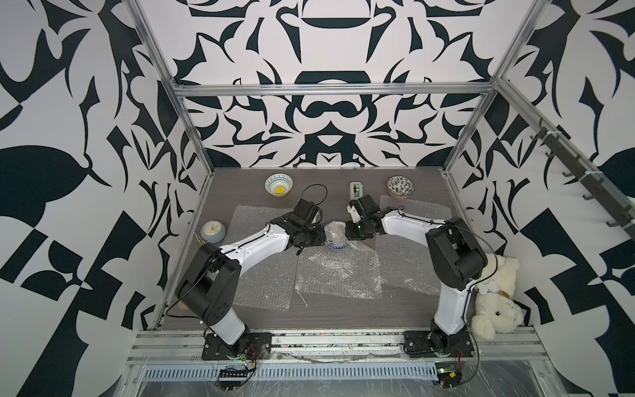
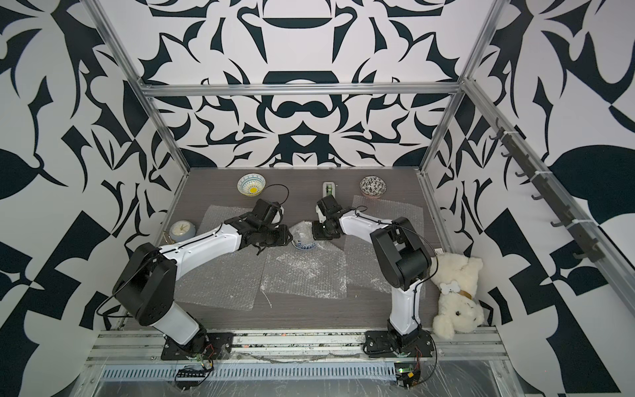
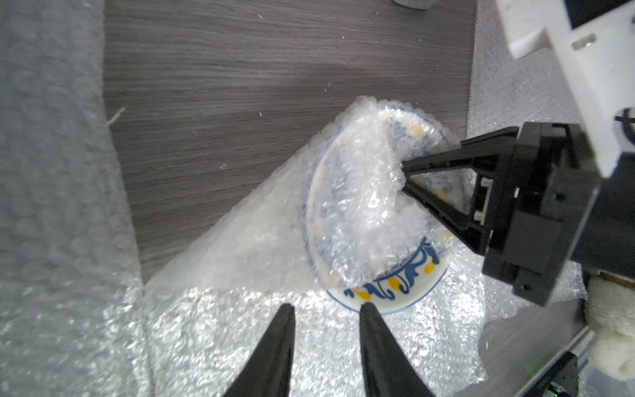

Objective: Wrap bowls in bubble wrap
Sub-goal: Wrap the bowl in bubble wrap.

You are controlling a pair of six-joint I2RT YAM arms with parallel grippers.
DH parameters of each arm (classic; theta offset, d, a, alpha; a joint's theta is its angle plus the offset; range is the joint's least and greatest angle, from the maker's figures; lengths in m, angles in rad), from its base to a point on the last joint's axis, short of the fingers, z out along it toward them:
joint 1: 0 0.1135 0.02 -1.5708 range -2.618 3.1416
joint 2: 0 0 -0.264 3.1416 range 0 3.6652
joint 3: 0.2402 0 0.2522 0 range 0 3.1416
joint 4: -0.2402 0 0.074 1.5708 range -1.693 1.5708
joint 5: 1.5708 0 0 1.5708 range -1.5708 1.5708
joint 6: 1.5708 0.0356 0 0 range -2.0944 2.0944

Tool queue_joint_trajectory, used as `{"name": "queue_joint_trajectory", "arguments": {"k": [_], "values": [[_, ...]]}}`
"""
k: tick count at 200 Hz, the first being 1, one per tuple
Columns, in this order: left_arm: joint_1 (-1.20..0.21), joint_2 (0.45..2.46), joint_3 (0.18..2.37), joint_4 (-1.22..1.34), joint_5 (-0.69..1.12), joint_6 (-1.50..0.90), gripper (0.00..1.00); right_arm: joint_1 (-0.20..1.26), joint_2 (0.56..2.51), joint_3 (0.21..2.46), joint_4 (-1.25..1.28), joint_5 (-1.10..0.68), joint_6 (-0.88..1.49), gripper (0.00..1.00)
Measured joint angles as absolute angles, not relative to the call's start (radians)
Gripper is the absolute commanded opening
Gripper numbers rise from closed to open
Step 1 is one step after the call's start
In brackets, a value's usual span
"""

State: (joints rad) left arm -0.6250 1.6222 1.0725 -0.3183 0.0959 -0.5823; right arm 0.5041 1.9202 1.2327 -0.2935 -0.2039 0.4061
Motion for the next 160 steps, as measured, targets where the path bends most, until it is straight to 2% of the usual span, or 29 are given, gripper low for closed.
{"name": "queue_joint_trajectory", "arguments": {"k": [35, 66, 98, 140, 160], "values": [[-0.572, 1.634, 1.150, -0.302, 0.141, -0.583, 0.31, 0.479, 1.946, 1.266, -0.283, -0.213, 0.369, 0.14], [-0.553, 1.748, 1.305, -0.272, 0.240, -0.583, 0.18, 0.468, 1.960, 1.286, -0.287, -0.221, 0.343, 0.14], [-0.556, 1.890, 1.400, -0.256, 0.342, -0.583, 0.10, 0.456, 1.981, 1.315, -0.293, -0.224, 0.329, 0.15], [-0.558, 1.961, 1.399, -0.267, 0.388, -0.590, 0.08, 0.453, 1.992, 1.333, -0.301, -0.229, 0.318, 0.18], [-0.558, 1.965, 1.399, -0.265, 0.390, -0.590, 0.08, 0.453, 1.993, 1.340, -0.310, -0.232, 0.312, 0.23]]}}
